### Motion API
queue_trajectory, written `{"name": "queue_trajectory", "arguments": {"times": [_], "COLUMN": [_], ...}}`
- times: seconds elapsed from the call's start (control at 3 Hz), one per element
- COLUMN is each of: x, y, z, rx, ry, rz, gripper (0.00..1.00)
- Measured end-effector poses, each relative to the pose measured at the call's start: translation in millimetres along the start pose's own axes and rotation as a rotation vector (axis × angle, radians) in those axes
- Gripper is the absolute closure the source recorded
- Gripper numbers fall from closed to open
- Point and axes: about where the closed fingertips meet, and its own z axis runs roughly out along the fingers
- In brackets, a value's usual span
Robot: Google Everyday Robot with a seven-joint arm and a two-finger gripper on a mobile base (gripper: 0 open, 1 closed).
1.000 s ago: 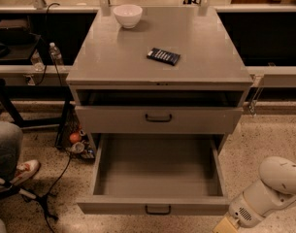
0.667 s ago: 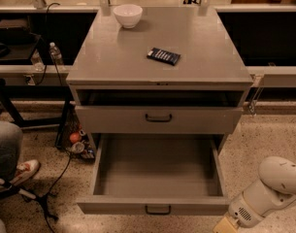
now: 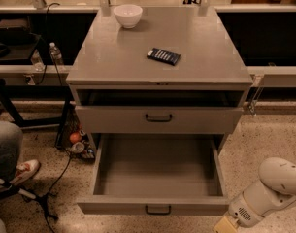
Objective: Close middle drawer
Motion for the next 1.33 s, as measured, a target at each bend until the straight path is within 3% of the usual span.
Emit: {"name": "queue_trajectory", "arguments": {"times": [0.33, 1.0, 1.33], "x": [-10, -20, -20], "y": [-31, -76, -86], "z": [10, 51, 64], "rx": [0.036, 0.049, 0.047], "ry": [-0.047, -0.097, -0.098], "rz": [-0.036, -0.076, -0.078], "gripper": [1.0, 1.0, 1.0]}}
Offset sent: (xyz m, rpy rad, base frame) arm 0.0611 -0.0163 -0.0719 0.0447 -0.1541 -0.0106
